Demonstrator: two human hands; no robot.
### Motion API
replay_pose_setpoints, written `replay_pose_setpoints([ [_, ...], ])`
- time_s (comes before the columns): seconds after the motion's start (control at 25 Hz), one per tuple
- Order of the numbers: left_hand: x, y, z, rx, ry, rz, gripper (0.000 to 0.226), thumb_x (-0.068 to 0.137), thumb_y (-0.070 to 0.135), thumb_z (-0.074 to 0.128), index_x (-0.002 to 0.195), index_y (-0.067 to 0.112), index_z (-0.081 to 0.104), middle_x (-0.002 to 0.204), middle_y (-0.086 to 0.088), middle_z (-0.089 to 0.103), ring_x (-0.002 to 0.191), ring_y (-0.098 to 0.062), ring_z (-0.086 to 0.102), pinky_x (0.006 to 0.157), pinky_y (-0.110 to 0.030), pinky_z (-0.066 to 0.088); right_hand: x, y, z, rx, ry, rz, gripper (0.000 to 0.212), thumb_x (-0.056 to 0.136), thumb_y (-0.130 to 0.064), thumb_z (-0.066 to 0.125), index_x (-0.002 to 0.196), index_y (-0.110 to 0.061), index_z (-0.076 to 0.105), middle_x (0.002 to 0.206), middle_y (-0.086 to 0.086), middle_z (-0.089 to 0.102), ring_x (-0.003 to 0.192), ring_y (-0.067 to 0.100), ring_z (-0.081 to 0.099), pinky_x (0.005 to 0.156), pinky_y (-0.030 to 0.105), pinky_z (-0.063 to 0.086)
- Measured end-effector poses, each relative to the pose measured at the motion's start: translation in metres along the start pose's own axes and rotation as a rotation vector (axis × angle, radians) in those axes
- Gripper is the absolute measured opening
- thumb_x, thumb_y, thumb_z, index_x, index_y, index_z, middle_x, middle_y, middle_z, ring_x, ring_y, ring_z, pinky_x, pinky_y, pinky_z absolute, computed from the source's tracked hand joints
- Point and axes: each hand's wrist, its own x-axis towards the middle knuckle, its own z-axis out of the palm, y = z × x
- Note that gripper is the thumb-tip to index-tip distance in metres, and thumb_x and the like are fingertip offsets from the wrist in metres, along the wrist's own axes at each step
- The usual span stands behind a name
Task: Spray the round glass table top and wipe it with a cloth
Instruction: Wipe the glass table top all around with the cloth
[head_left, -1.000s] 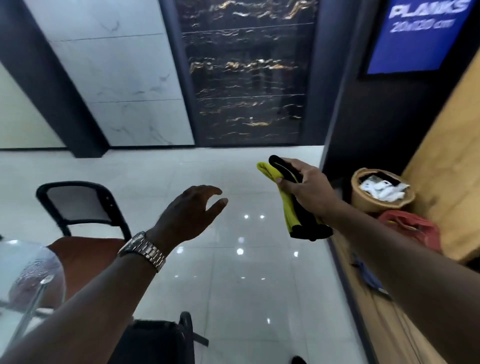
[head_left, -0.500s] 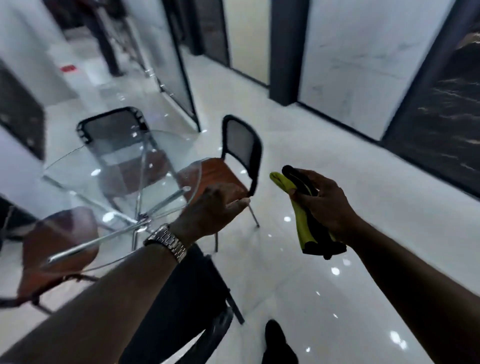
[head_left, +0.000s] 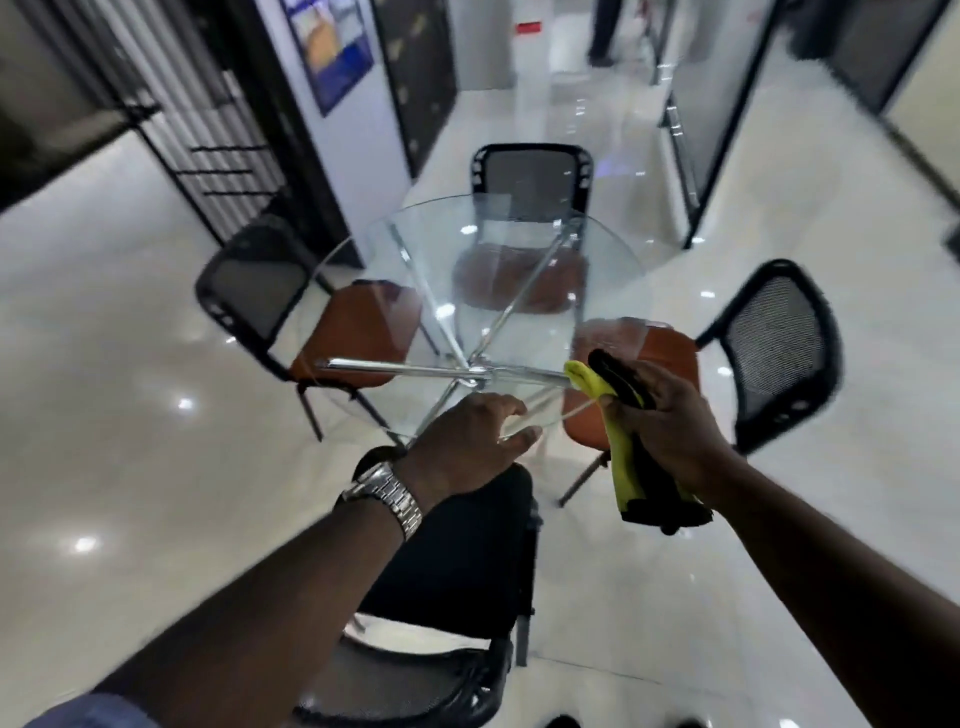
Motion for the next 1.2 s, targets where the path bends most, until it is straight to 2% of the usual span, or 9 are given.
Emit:
replay_pose_setpoints([
  [0.16,-0.001,-0.020,0.013,-0.014,0.079,-0.223,0.047,0.097,0.048,0.065,0.131,0.016,0.066,0.131,-0.003,0.068,0.122,-0.017,0.061,0.103,-0.030,0.049,0.081,0.004,0.036,0.024,-0.208,-0.096,0.049,0.093,-0.028,0.081,0.138,-0.043,0.068,0.120,-0.015,0.077,0.111,0.011,0.071,0.099,0.032,0.055],
  [0.28,0.005,-0.023,0.027,-0.008,0.132,-0.418,0.052,0.096,0.059,0.059,0.131,0.021,0.065,0.130,0.002,0.067,0.123,-0.014,0.059,0.104,-0.030,0.049,0.130,0.011,0.049,-0.005,-0.344,-0.127,0.051,0.092,-0.037,0.081,0.139,-0.049,0.064,0.124,-0.011,0.077,0.115,0.017,0.070,0.100,0.034,0.054],
  [0.4,0.007,-0.022,0.044,-0.020,0.155,-0.574,0.055,0.095,0.062,0.055,0.133,0.022,0.063,0.131,0.001,0.065,0.125,-0.015,0.057,0.104,-0.033,0.050,0.167,0.017,0.061,-0.054,-0.464,-0.148,0.051,0.092,-0.038,0.080,0.140,-0.046,0.065,0.126,-0.005,0.077,0.119,0.024,0.070,0.096,0.032,0.052],
  [0.56,0.018,-0.042,0.066,-0.023,0.159,-0.680,0.056,0.100,0.053,0.057,0.142,0.016,0.057,0.148,-0.002,0.055,0.139,-0.016,0.046,0.113,-0.030,0.038,0.206,0.022,0.087,-0.115,-0.538,-0.154,0.052,0.094,-0.037,0.079,0.144,-0.041,0.064,0.133,0.000,0.074,0.125,0.027,0.067,0.092,0.024,0.042],
  [0.76,0.057,-0.106,0.121,-0.066,0.068,-0.725,0.059,0.102,0.047,0.056,0.148,0.010,0.051,0.164,-0.006,0.037,0.152,-0.020,0.031,0.125,-0.037,0.027,0.242,0.055,0.118,-0.294,-0.611,-0.232,0.054,0.097,-0.030,0.077,0.148,-0.032,0.063,0.143,0.002,0.069,0.133,0.025,0.061,0.097,0.019,0.038],
  [0.84,0.075,-0.126,0.139,-0.051,0.056,-0.736,0.061,0.104,0.041,0.053,0.155,0.009,0.041,0.169,-0.008,0.024,0.157,-0.023,0.020,0.128,-0.039,0.019,0.251,0.078,0.132,-0.346,-0.635,-0.317,0.054,0.097,-0.028,0.076,0.148,-0.032,0.063,0.147,0.000,0.066,0.134,0.023,0.060,0.102,0.018,0.037],
  [1.0,0.092,-0.162,0.171,-0.027,0.123,-0.913,0.077,0.099,0.023,0.053,0.163,0.006,0.014,0.173,-0.010,0.000,0.160,-0.027,0.001,0.130,-0.040,0.008,0.265,0.114,0.178,-0.405,-0.685,-0.457,0.055,0.098,-0.032,0.070,0.151,-0.034,0.059,0.154,-0.003,0.057,0.138,0.024,0.057,0.116,0.032,0.042],
  [1.08,0.091,-0.171,0.181,0.001,0.089,-0.955,0.092,0.090,0.012,0.058,0.164,0.007,0.005,0.173,-0.009,-0.007,0.160,-0.025,-0.006,0.131,-0.043,0.006,0.269,0.115,0.209,-0.458,-0.651,-0.582,0.057,0.100,-0.036,0.067,0.155,-0.033,0.053,0.161,0.000,0.049,0.141,0.033,0.051,0.113,0.045,0.047],
  [1.2,0.081,-0.179,0.184,-0.098,0.140,-0.956,0.103,0.077,-0.007,0.061,0.165,0.014,0.012,0.174,-0.001,-0.001,0.160,-0.017,-0.002,0.131,-0.042,0.006,0.272,0.112,0.257,-0.611,-0.726,-0.812,0.060,0.100,-0.042,0.064,0.158,-0.039,0.046,0.171,-0.001,0.034,0.148,0.036,0.042,0.105,0.056,0.050],
])
